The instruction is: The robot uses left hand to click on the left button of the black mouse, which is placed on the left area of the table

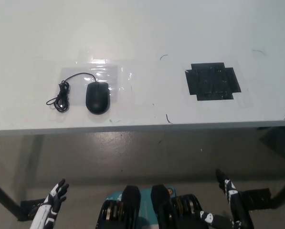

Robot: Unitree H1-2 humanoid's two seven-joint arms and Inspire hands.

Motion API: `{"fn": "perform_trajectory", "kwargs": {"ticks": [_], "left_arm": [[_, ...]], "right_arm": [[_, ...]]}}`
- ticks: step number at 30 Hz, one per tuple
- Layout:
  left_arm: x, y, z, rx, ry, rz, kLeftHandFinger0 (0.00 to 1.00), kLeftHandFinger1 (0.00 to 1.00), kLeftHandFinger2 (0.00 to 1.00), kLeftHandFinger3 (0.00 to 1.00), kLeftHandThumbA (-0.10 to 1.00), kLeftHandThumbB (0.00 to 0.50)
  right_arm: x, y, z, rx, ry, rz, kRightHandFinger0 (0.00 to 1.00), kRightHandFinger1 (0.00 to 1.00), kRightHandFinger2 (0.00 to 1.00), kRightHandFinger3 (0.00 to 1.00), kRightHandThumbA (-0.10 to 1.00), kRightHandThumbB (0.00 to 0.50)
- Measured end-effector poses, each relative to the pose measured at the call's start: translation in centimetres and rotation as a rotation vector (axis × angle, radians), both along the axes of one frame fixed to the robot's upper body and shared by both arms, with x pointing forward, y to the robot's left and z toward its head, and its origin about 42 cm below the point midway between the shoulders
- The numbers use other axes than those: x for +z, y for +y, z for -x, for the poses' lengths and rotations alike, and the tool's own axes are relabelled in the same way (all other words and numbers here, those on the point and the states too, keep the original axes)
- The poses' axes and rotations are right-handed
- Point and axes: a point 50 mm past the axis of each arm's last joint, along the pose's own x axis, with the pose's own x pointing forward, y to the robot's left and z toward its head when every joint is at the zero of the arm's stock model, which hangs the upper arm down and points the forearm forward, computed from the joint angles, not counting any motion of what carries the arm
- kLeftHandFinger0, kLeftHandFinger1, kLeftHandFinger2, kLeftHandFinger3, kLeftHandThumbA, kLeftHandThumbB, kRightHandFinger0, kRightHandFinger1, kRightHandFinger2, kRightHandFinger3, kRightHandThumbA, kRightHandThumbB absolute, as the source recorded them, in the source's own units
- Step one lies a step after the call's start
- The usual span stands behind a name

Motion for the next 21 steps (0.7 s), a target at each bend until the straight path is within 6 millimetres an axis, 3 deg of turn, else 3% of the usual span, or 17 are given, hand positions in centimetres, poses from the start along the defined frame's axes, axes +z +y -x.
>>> {"fn": "perform_trajectory", "kwargs": {"ticks": [3,5,8,10,13,14,15,16,17,18,19,20,21], "left_arm": [[0.2,0.0,-0.2,-0.003,-0.012,0.0,1.0,1.0,1.0,1.0,1.0,0.37],[0.4,0.0,-0.2,-0.001,-0.02,0.0,1.0,1.0,1.0,1.0,1.0,0.318],[1.0,0.1,-0.4,0.001,-0.044,0.002,1.0,1.0,1.0,1.0,1.0,0.309],[3.3,0.6,-0.8,0.002,-0.129,-0.007,1.0,1.0,1.0,1.0,1.0,0.325],[6.6,1.8,-1.3,0.007,-0.24,-0.042,1.0,1.0,1.0,1.0,1.0,0.278],[6.6,1.8,-1.3,0.007,-0.24,-0.042,1.0,1.0,1.0,1.0,1.0,0.277],[8.6,2.6,-1.6,-0.003,-0.299,-0.064,1.0,1.0,1.0,1.0,1.0,0.306],[10.3,3.4,-1.9,-0.012,-0.345,-0.086,1.0,1.0,0.97,1.0,1.0,0.283],[11.7,4.0,-2.1,-0.021,-0.378,-0.105,1.0,0.94,0.89,1.0,1.0,0.279],[13.2,4.6,-2.4,-0.034,-0.411,-0.127,1.0,0.8,0.77,1.0,1.0,0.304],[14.9,5.2,-2.7,-0.051,-0.441,-0.151,1.0,0.76,0.74,1.0,1.0,0.312],[16.7,5.8,-3.1,-0.071,-0.476,-0.18,1.0,0.59,0.58,1.0,1.0,0.356],[19.3,6.8,-3.5,-0.087,-0.519,-0.222,0.98,0.48,0.49,1.0,1.0,0.385]], "right_arm": [[0.2,0.0,-0.3,-0.003,-0.01,0.002,1.0,1.0,1.0,1.0,1.0,0.402],[0.2,0.0,-0.3,-0.006,-0.014,0.002,1.0,1.0,1.0,1.0,1.0,0.401],[0.2,0.0,-0.3,-0.007,-0.015,0.002,1.0,1.0,1.0,1.0,1.0,0.415],[0.4,0.1,-0.5,-0.008,-0.021,0.001,1.0,1.0,1.0,1.0,1.0,0.417],[0.6,0.1,-0.8,-0.014,-0.03,0.002,1.0,1.0,1.0,1.0,1.0,0.416],[0.6,0.1,-0.8,-0.014,-0.03,0.002,1.0,1.0,1.0,1.0,1.0,0.424],[0.6,0.1,-0.9,-0.016,-0.034,0.002,1.0,1.0,1.0,1.0,1.0,0.429],[0.7,0.1,-1.0,-0.017,-0.037,0.002,1.0,1.0,1.0,1.0,1.0,0.43],[0.7,0.1,-1.0,-0.017,-0.037,0.001,1.0,1.0,1.0,1.0,1.0,0.436],[0.7,0.1,-1.0,-0.018,-0.038,0.001,1.0,1.0,1.0,1.0,1.0,0.428],[0.7,0.1,-1.0,-0.018,-0.038,0.001,1.0,1.0,1.0,1.0,1.0,0.427],[0.7,0.1,-1.0,-0.018,-0.04,0.0,1.0,1.0,1.0,1.0,1.0,0.429],[0.7,0.1,-1.0,-0.018,-0.042,0.0,1.0,1.0,1.0,1.0,1.0,0.428]]}}
